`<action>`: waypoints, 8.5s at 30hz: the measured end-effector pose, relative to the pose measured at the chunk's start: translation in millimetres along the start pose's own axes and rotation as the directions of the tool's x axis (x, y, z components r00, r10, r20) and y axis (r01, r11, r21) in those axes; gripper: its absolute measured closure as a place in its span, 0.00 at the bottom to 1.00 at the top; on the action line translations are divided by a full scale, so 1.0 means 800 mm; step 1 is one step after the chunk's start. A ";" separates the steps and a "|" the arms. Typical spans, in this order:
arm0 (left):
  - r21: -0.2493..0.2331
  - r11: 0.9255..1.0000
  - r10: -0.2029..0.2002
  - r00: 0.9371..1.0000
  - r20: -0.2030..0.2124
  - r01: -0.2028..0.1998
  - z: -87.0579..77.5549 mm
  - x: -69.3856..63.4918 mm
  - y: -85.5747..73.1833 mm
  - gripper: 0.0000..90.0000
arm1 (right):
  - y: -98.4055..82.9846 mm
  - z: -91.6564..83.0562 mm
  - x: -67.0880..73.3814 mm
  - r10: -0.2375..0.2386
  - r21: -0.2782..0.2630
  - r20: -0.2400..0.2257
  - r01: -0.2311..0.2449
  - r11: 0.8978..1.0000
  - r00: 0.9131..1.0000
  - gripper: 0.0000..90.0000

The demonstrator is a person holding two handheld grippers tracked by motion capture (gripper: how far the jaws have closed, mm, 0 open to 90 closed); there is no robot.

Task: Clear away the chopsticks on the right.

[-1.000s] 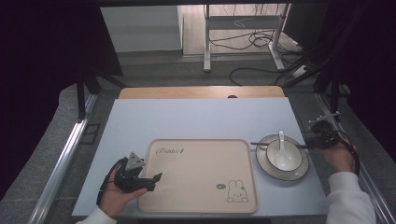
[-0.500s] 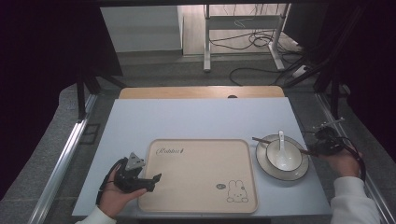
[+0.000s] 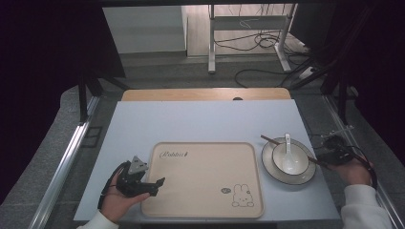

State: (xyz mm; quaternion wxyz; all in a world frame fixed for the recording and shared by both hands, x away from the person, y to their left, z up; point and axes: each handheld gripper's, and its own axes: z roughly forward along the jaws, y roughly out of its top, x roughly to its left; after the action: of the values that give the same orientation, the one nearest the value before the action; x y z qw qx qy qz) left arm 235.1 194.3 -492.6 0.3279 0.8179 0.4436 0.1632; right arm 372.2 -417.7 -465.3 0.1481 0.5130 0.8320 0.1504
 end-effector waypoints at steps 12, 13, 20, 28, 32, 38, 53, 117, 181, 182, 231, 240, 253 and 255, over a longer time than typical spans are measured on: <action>0.003 1.000 0.001 1.000 0.001 -0.001 0.001 0.001 -0.001 0.17 | 0.001 -0.031 0.008 -0.025 -0.075 -0.009 0.024 0.997 1.000 0.99; 0.004 1.000 0.001 1.000 0.002 -0.001 0.001 0.001 -0.001 0.17 | 0.002 -0.034 0.014 -0.049 -0.081 -0.034 0.046 0.996 0.998 0.99; 0.004 1.000 0.004 1.000 0.001 -0.004 0.001 0.001 -0.001 0.17 | 0.005 -0.030 0.023 -0.091 -0.060 -0.061 0.088 0.994 0.994 0.99; 0.005 1.000 0.004 1.000 0.003 -0.004 0.001 0.002 -0.001 0.17 | 0.001 -0.026 0.020 -0.089 -0.051 -0.057 0.086 0.995 0.994 0.99; 0.005 1.000 0.004 1.000 0.003 -0.004 0.001 0.002 -0.001 0.17 | 0.000 -0.024 0.018 -0.094 -0.054 -0.057 0.091 0.994 0.994 0.99; 0.006 1.000 0.005 1.000 0.005 -0.005 0.001 0.002 -0.001 0.17 | -0.002 -0.023 0.015 -0.082 -0.063 -0.055 0.079 0.995 0.995 0.99; 0.012 1.000 0.011 1.000 0.007 -0.011 0.001 0.002 -0.001 0.17 | -0.003 -0.020 0.013 -0.090 -0.043 -0.056 0.087 0.995 0.994 0.99; 0.017 1.000 0.021 1.000 0.007 -0.021 0.002 0.003 -0.002 0.17 | -0.005 -0.020 -0.016 -0.207 -0.053 -0.046 0.205 0.977 0.977 0.93; 0.012 1.000 0.012 1.000 0.009 -0.012 0.001 0.004 -0.003 0.17 | 0.011 0.005 0.306 -0.327 0.005 -0.187 0.334 0.943 0.926 0.77; 0.011 1.000 0.012 1.000 0.009 -0.012 0.001 0.004 -0.003 0.17 | 0.011 0.001 0.307 -0.338 -0.009 -0.177 0.342 0.940 0.924 0.72; 0.019 1.000 0.015 1.000 0.006 -0.015 0.002 0.004 -0.003 0.17 | -0.020 -0.015 0.009 -0.257 0.104 -0.134 0.272 0.957 0.957 0.92; 0.018 1.000 0.015 1.000 0.004 -0.015 0.002 0.004 -0.003 0.17 | -0.018 -0.047 0.009 -0.184 0.039 -0.117 0.190 0.981 0.976 0.93; 0.016 1.000 0.018 1.000 0.002 -0.018 0.001 0.004 -0.003 0.17 | 0.005 -0.102 0.073 -0.052 -0.242 -0.288 -0.020 0.970 0.956 0.93; 0.016 1.000 0.018 1.000 0.002 -0.018 0.001 0.004 -0.003 0.17 | 0.009 -0.101 0.092 -0.061 -0.246 -0.305 -0.017 0.969 0.950 0.93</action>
State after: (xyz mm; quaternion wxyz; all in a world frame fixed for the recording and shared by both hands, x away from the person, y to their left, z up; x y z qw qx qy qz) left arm 236.0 197.3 -495.0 0.3203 0.8248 0.4370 0.1617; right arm 314.1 -356.2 -395.3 0.0797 0.4512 0.8256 0.3293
